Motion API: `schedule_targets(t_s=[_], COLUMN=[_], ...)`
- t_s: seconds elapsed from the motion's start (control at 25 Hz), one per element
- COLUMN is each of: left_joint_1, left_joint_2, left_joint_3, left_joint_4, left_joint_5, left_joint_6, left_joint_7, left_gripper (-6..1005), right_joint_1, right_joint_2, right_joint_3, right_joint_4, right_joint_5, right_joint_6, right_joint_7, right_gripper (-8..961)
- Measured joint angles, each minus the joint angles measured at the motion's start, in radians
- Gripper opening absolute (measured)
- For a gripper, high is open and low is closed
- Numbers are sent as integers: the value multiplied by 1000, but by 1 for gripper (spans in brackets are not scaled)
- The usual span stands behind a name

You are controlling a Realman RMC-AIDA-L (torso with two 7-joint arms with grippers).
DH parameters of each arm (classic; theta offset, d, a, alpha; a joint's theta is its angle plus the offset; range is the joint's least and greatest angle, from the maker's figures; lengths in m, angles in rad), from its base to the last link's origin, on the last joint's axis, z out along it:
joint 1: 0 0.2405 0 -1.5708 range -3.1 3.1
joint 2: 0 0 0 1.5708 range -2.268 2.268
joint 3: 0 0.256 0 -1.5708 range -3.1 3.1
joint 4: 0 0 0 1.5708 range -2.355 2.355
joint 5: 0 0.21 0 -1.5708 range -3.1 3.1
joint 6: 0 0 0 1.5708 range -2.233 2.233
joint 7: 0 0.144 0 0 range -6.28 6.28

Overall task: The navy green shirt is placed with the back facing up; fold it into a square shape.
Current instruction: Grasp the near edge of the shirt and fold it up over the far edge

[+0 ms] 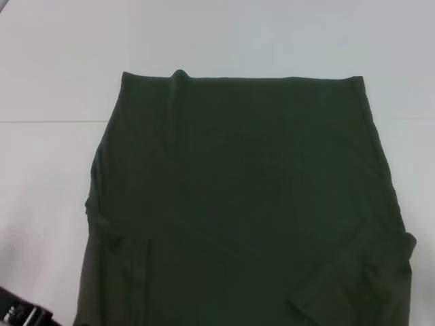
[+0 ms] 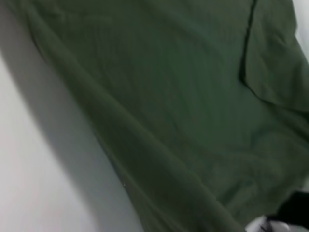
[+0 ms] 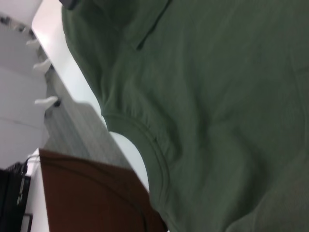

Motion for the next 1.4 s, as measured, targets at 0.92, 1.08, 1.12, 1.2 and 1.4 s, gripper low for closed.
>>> schedule_targets(t_s=[0.92, 1.08, 1.12, 1.2, 1.4], left_joint_1=[3, 16, 21, 33, 61], left_joint_2=[1, -6, -10, -17, -22], left_joint_3=[-144, -217, -225, -229, -232], left_joint_4=[14, 8, 6, -4, -46], left_joint_5=[-83, -206, -239, -316, -495], left_joint_6=[-2, -100, -125, -171, -247], left_joint_7=[119, 157, 159, 166, 196], left_gripper=[46, 46, 46, 46, 46], right_joint_1=[-9, -9, -11, -14, -12], right_joint_2=[-30, -39, -40, -40, -40], right_joint_3=[298, 386, 391, 393, 398], right_joint_4=[26, 34, 37, 50, 91], right_joint_5=[19, 89, 117, 158, 225], right_joint_6=[6, 31, 49, 90, 177], right_joint_7=[-99, -101, -98, -92, -90], right_gripper=[73, 73, 73, 73, 72])
